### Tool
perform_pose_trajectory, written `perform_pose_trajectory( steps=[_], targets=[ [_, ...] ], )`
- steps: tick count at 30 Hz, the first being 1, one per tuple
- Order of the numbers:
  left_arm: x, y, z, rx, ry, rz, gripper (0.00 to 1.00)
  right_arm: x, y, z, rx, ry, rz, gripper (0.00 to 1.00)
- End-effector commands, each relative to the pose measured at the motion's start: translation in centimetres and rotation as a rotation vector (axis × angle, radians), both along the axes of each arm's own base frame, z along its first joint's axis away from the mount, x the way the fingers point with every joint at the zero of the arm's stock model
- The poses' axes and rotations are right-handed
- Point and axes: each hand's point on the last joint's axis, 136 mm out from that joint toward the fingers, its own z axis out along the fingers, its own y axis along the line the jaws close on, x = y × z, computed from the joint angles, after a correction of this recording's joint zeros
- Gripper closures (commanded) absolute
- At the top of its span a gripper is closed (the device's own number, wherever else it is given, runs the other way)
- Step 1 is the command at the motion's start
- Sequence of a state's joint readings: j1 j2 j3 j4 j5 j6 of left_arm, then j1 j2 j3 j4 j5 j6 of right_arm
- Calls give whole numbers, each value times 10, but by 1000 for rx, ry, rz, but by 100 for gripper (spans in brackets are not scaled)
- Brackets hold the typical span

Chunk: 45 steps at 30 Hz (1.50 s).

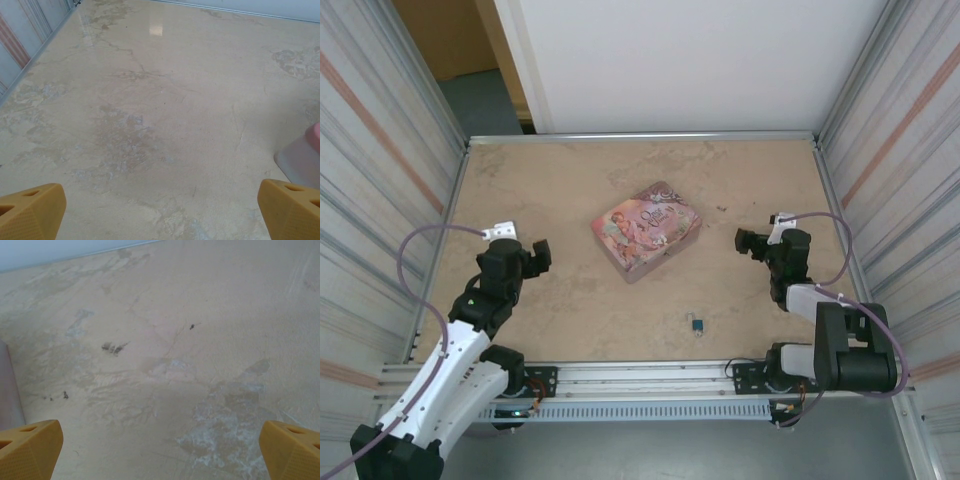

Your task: Unlock a padlock with a key

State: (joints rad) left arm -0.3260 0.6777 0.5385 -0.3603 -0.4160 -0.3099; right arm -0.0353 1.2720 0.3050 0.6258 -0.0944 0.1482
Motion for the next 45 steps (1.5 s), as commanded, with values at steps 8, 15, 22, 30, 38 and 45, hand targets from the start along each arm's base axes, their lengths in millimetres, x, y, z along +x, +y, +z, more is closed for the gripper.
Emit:
perform_pose_trajectory(
  steps=[8, 15, 22, 30, 38, 45],
  targets=[
    [2, 2, -6, -6, -6, 12, 1, -1, 5, 24, 35, -140, 30, 1],
    [1, 3, -8, -9, -8, 11, 1, -4, 12, 25, 23, -157, 63, 1],
    [1, 2, -9, -16, -7, 9, 1, -1, 15, 23, -6, -126, 83, 1],
    [-1, 4, -11, -24, -29, 9, 1, -6, 8, 38, -76, -173, 66, 1],
    [2, 11, -19, -32, -10, 23, 1, 0, 7, 26, -91, -162, 69, 1],
    [9, 16, -22, -15, -5, 31, 1, 14, 0, 14, -94, -148, 60, 1]
  ],
)
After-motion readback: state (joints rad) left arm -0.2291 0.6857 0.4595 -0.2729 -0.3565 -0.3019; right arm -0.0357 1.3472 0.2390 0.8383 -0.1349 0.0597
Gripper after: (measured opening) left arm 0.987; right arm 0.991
